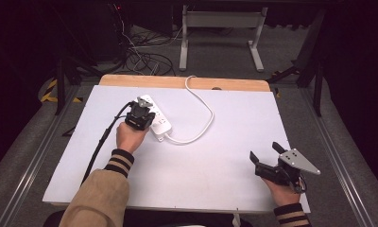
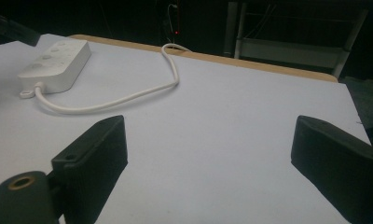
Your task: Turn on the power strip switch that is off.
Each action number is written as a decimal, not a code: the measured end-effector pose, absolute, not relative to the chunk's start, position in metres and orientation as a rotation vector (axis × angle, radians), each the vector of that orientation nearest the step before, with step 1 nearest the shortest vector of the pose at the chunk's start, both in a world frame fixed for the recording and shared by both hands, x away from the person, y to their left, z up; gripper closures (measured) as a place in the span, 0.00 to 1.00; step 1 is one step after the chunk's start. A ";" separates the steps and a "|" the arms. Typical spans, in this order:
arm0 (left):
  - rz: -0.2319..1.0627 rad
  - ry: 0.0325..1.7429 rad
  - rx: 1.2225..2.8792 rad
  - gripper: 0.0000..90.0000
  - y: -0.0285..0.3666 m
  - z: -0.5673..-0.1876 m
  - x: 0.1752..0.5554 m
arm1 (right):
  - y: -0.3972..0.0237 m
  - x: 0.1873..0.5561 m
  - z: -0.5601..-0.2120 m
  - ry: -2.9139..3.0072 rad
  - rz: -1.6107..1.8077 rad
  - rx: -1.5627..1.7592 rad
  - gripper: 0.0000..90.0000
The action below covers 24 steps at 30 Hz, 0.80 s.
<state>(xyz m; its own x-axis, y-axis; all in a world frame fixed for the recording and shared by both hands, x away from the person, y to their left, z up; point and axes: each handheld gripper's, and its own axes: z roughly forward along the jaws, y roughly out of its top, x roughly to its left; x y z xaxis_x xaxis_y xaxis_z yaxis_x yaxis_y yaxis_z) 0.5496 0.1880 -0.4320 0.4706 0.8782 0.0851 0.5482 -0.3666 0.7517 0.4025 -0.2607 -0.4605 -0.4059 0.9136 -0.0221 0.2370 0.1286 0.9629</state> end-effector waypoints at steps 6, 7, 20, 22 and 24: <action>0.711 1.085 1.944 1.00 0.208 -0.408 0.527 | -0.261 0.402 -0.461 1.749 1.308 1.117 0.12; 0.732 1.067 1.921 1.00 0.214 -0.404 0.522 | -0.261 0.402 -0.461 1.748 1.307 1.118 0.12; 0.931 0.963 1.592 1.00 0.273 -0.392 0.431 | -0.262 0.403 -0.459 1.739 1.316 1.119 0.12; 0.977 0.962 1.571 1.00 0.279 -0.399 0.414 | -0.262 0.402 -0.459 1.742 1.315 1.113 0.12; 0.982 0.994 1.544 1.00 0.287 -0.406 0.404 | -0.262 0.402 -0.458 1.739 1.320 1.113 0.12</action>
